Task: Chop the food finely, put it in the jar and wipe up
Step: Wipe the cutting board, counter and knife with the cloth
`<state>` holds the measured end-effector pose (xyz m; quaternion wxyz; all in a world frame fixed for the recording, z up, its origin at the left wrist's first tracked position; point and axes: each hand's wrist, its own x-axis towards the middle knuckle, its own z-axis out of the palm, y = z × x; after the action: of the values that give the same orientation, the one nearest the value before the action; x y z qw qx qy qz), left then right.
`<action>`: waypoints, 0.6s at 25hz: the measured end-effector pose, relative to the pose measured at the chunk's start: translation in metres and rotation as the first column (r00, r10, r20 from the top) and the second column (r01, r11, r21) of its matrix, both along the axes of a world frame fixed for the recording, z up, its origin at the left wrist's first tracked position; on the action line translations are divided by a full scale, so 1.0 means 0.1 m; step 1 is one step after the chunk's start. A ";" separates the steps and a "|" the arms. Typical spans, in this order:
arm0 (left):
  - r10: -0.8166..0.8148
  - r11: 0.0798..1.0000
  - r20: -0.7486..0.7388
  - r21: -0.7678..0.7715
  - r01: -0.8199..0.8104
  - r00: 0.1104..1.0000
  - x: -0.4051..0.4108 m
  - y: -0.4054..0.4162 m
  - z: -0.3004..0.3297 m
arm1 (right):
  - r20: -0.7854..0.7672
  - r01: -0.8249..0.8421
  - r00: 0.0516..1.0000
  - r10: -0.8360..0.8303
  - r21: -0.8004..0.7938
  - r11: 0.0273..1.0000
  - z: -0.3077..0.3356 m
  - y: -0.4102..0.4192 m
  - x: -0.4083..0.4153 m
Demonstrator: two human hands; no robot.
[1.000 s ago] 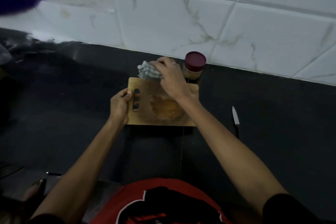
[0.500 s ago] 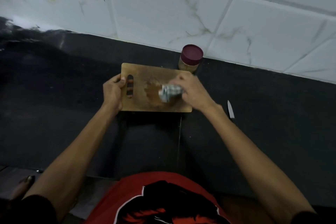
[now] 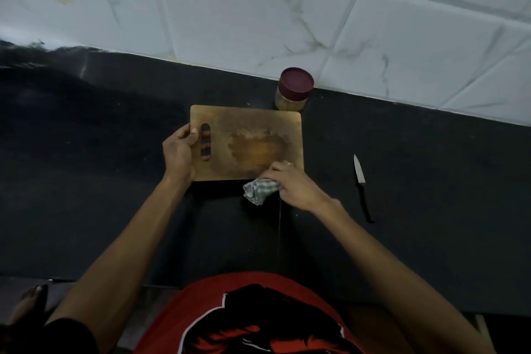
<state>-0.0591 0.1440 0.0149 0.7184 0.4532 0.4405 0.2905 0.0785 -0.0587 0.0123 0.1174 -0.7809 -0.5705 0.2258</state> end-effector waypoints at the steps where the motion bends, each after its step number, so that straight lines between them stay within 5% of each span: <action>1: 0.004 1.000 -0.010 0.005 -0.004 1.000 -0.01 0.01 0.00 | -0.021 0.013 1.000 -0.012 0.034 0.999 0.07 -0.02 0.04; 8: -0.040 0.998 -0.012 0.042 0.040 0.999 0.00 0.01 0.09 | 0.250 0.310 0.885 -0.392 0.312 0.898 0.59 0.44 0.80; 11: -0.014 1.000 0.042 0.021 0.013 0.999 -0.03 -0.05 0.08 | 0.214 0.340 0.903 -0.372 0.172 0.925 0.35 0.40 0.69; 15: 0.065 0.997 0.043 -0.050 -0.062 0.997 -0.06 -0.04 -0.01 | 0.091 0.179 0.979 -0.184 0.060 0.982 0.05 0.05 0.17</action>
<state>-0.0654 0.1405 0.0137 0.7293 0.4148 0.4454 0.3125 0.0955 -0.0533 0.0170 0.1299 -0.8365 -0.5072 0.1616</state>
